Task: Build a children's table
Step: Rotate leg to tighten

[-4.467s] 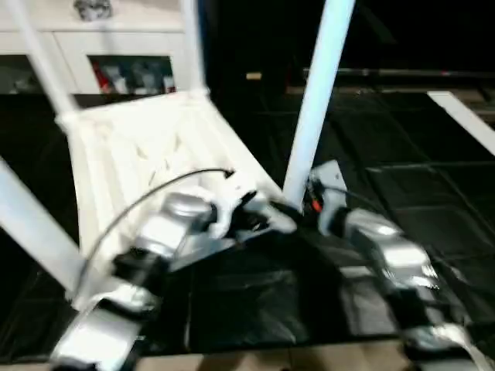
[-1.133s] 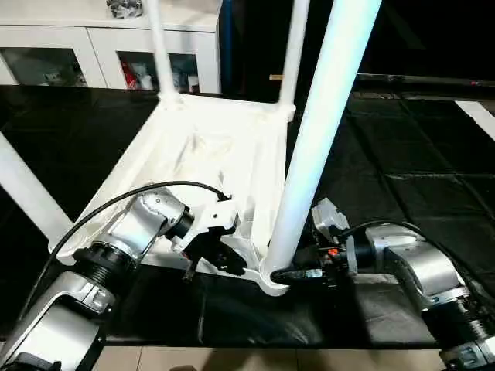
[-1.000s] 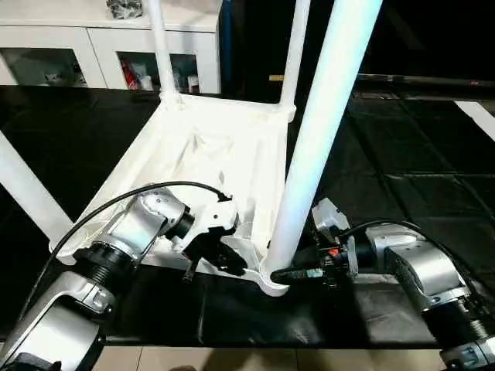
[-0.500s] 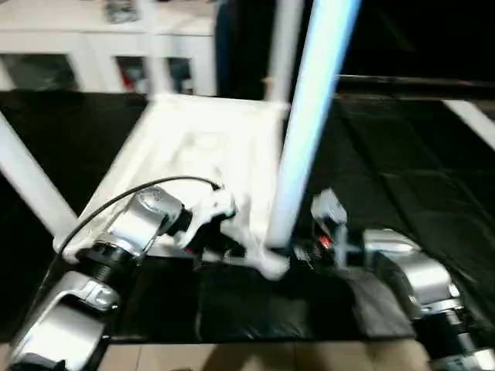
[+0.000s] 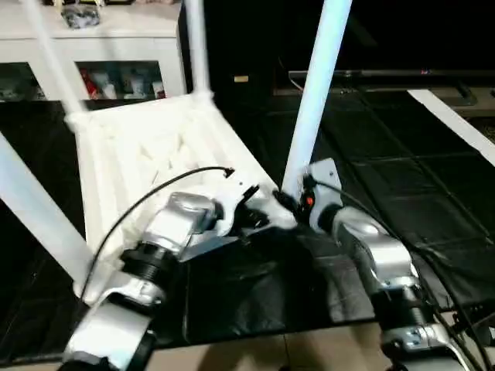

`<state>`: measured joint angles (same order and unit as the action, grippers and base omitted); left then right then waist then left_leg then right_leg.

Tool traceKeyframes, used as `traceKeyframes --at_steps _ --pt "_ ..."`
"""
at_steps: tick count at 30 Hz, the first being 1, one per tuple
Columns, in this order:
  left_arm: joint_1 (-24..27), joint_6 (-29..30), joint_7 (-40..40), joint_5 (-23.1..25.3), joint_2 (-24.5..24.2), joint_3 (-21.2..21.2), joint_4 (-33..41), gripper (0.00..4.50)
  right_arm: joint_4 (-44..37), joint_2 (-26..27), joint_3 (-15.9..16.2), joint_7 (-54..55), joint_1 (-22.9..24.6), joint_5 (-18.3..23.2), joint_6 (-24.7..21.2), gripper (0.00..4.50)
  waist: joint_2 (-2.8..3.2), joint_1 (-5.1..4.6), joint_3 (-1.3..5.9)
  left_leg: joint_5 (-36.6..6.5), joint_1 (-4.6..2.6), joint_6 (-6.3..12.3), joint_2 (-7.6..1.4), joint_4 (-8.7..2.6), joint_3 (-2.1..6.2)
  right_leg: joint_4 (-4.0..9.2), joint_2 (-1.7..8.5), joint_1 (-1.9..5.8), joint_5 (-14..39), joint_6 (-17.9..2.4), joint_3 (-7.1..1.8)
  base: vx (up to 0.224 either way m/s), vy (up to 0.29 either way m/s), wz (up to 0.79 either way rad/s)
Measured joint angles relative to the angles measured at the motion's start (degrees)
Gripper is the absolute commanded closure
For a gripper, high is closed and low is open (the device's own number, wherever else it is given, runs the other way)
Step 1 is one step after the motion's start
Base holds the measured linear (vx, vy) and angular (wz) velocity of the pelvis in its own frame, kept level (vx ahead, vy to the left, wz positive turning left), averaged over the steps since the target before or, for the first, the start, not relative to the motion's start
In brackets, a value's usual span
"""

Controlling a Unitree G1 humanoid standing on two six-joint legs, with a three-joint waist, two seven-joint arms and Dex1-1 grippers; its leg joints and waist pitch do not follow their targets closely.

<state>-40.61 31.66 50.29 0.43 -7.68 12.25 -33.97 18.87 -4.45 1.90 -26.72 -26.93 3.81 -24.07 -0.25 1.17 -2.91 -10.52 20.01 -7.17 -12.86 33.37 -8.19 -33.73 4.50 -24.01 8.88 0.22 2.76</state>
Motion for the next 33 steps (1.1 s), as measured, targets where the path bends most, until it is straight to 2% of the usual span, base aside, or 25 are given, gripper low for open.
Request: traceKeyframes --at_steps 6,7,11,17,20,25,29,33 --pt "0.0 -2.0 4.1 -0.2 -1.9 1.2 0.5 4.50 -0.4 -3.8 2.0 -7.9 0.4 -0.2 2.4 1.08 0.00 0.20 0.01 -0.1 -0.05 -0.03 -0.04 -0.51 -0.05 -0.26 -0.12 -0.26 -0.5 -0.4 -0.03 0.017 -0.002 0.01" --pt "0.1 -2.5 6.1 -0.3 -3.2 2.3 1.2 4.50 -0.8 -5.6 3.2 -11.0 0.6 0.5 2.5 1.00 0.00 0.40 0.01 -0.1 -0.03 -0.03 -0.07 -0.61 -0.05 -0.26 -0.16 -0.35 -0.5 -0.4 -0.02 0.000 0.000 0.00" --pt "0.7 -4.1 12.1 -0.6 -6.0 4.2 2.4 4.50 -1.8 -7.9 4.3 -18.2 2.6 2.4 2.8 0.69 0.01 1.30 0.00 -0.1 0.04 -0.04 -0.08 -0.69 -0.09 -0.25 -0.12 -0.40 -0.5 -0.5 0.01 0.000 0.000 0.00" --pt "1.2 -8.2 23.2 -0.7 -11.9 7.4 3.5 4.50 -5.1 -13.3 6.5 -32.3 4.7 7.7 1.6 0.07 0.00 2.59 -0.01 -0.1 0.09 -0.03 -0.05 -0.49 -0.23 -0.27 -0.02 -0.35 -0.5 -0.5 -0.17 0.000 0.000 0.00" --pt "1.2 -9.8 27.4 -0.7 -13.9 9.2 4.1 4.50 -5.9 -16.1 8.2 -38.2 4.8 9.5 0.7 0.02 -0.02 3.13 -0.02 -0.1 0.07 -0.02 -0.05 -0.33 -0.26 -0.28 0.02 -0.31 -0.5 -0.5 -0.20 0.000 0.000 0.00" --pt "1.1 -12.6 32.2 -0.6 -16.3 11.3 4.3 4.50 -6.5 -17.8 9.6 -43.8 4.8 10.5 -0.4 0.02 -0.08 4.07 -0.05 -0.1 0.11 -0.02 -0.07 -0.32 -0.29 -0.35 0.02 -0.21 -0.4 -0.4 -0.20 0.000 0.000 0.00" --pt "1.1 -14.0 35.3 -0.4 -17.9 12.7 5.0 4.50 -6.4 -18.9 9.9 -46.5 4.7 11.4 -0.3 0.02 -0.20 4.18 -0.09 -0.1 0.06 -0.02 -0.07 -0.30 -0.29 -0.34 0.05 -0.03 -0.4 -0.4 -0.22 0.000 0.000 0.00" --pt "0.9 -14.9 36.5 -0.2 -18.2 13.2 5.0 4.50 -5.0 -19.3 10.0 -48.0 3.1 11.6 0.2 0.39 -0.42 4.20 -0.10 -0.1 0.08 -0.02 -0.07 -0.25 -0.29 -0.35 0.06 0.01 -0.4 -0.4 -0.22 0.000 0.000 0.00"
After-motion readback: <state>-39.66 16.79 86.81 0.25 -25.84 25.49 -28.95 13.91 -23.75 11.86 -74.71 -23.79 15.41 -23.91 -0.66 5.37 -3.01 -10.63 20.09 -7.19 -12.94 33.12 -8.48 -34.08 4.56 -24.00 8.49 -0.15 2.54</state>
